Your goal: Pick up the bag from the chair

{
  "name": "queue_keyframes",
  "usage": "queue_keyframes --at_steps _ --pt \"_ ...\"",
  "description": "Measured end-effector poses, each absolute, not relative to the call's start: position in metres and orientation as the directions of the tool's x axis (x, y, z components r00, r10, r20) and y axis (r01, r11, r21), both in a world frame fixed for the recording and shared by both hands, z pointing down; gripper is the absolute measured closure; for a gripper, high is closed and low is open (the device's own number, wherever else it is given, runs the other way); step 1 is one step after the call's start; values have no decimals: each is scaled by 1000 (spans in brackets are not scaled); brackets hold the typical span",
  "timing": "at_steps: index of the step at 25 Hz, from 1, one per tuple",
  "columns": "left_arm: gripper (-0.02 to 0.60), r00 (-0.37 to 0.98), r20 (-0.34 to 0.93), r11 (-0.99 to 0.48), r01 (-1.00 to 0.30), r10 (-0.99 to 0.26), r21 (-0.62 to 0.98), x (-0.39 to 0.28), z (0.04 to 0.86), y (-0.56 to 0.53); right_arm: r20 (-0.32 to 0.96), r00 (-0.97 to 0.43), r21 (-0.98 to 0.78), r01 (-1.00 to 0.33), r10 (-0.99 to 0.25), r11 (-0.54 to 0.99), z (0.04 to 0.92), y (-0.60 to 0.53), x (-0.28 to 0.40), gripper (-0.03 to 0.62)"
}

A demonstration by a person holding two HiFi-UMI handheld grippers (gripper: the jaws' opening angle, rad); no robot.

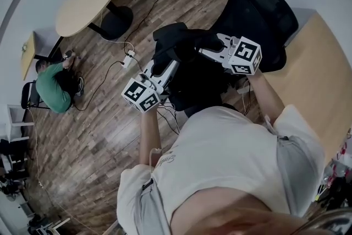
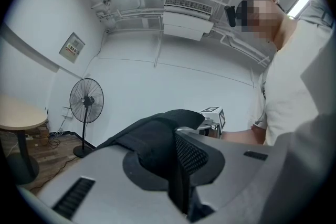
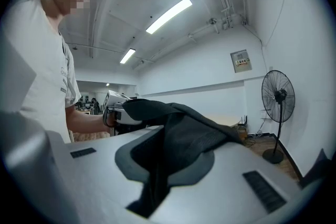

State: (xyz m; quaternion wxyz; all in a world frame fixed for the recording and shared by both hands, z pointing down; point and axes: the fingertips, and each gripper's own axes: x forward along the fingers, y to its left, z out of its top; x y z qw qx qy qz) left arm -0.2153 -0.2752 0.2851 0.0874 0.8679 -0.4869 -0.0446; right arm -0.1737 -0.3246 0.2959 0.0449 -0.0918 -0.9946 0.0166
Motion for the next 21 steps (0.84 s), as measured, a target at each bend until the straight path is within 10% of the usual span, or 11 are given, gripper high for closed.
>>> queue_keyframes --at_steps 21 --pt "535 515 23 -501 -843 -857 197 -225 301 -255 113 -971 -54 205 210 977 309 -304 -182 577"
